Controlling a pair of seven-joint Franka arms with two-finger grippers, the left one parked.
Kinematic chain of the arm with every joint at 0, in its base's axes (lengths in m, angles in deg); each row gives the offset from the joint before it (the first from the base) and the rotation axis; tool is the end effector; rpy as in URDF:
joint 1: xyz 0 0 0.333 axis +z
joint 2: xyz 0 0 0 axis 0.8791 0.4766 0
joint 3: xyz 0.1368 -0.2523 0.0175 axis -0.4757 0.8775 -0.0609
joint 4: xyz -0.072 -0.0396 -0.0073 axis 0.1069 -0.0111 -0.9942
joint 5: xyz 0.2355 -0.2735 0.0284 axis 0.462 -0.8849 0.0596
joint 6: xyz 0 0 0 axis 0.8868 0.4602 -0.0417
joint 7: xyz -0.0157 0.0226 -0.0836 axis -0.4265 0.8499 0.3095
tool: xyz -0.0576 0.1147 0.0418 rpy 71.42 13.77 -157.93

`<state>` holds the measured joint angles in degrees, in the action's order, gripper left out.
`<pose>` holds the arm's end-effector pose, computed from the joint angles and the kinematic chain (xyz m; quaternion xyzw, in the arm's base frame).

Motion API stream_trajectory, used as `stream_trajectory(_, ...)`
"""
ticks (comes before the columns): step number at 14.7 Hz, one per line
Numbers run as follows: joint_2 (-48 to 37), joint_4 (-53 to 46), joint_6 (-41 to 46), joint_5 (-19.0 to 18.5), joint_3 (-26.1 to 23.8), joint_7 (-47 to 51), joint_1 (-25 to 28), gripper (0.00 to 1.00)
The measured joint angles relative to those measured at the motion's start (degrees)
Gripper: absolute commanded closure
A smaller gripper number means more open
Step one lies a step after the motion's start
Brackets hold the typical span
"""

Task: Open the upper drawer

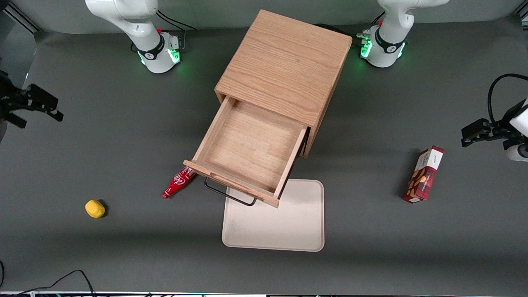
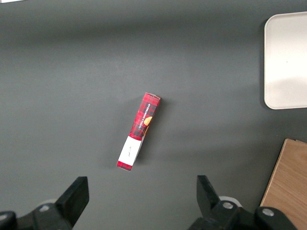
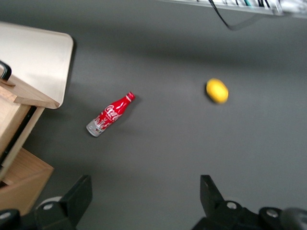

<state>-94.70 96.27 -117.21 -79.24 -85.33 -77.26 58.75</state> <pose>0.4949 -0.0132 0.5947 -0.9978 -0.0154 -0.0605 0.0242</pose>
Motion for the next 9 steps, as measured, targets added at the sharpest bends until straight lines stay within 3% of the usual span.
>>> stream_trajectory(4, -6.1, 6.1, 0.0, -0.3, 0.1, 4.6, 0.0, 0.0)
stream_trajectory(9, -1.8, 0.6, -0.5, -0.4, 0.4, 4.9, 0.0, 0.0)
